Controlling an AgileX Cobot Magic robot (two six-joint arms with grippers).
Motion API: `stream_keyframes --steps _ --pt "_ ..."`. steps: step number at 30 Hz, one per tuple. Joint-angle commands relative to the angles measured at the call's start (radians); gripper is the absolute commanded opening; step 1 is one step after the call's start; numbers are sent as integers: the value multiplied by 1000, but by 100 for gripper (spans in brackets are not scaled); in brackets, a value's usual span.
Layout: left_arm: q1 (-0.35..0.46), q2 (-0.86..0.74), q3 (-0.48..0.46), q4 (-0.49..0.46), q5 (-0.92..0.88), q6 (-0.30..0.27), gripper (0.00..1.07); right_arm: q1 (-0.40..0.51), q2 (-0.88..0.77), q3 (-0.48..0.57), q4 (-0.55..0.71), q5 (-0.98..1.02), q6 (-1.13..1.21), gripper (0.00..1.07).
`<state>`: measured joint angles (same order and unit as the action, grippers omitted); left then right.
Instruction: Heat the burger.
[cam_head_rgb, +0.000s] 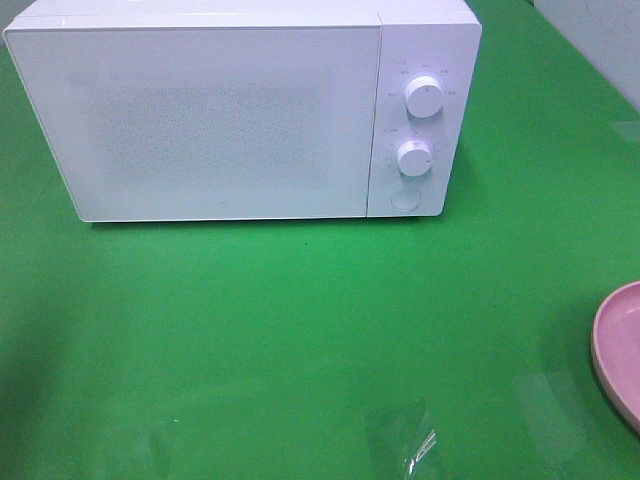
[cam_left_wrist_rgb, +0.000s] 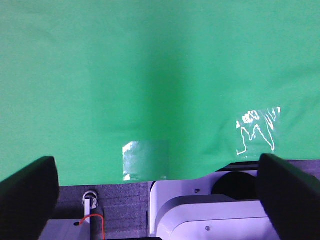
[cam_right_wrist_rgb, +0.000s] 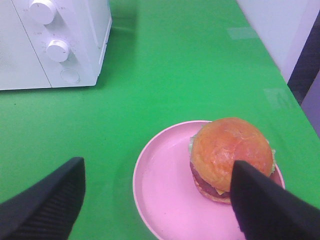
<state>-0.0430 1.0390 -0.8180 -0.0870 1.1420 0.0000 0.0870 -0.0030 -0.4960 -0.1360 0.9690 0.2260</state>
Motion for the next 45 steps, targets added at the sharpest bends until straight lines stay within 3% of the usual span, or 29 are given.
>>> stream_keyframes --steps 1,11,13,20,27,33,34,39,45 --pt "2 -158 93 25 -13 0 101 -5 -27 0 -3 -5 -4 76" --pt "2 -427 225 41 -37 6 101 -5 -27 0 -3 -5 -4 76" --pt "2 -524 301 49 -73 0 101 -5 -27 0 -3 -5 -4 76" --pt "2 -632 300 49 -70 0 101 -5 -27 0 -3 -5 -4 76" --pt "2 -791 300 -10 -73 0 101 -5 -27 0 -3 -5 -4 76" --pt "49 -906 300 -10 -74 0 101 -5 -27 0 -3 -5 -4 76" --pt "87 -971 300 -10 -74 0 101 -5 -27 0 -3 -5 -4 76" --pt "102 -1066 300 -10 -74 0 101 -5 -27 0 -3 -5 -4 76" --pt "102 -1065 301 -11 -74 0 101 -5 -27 0 -3 -6 -4 76"
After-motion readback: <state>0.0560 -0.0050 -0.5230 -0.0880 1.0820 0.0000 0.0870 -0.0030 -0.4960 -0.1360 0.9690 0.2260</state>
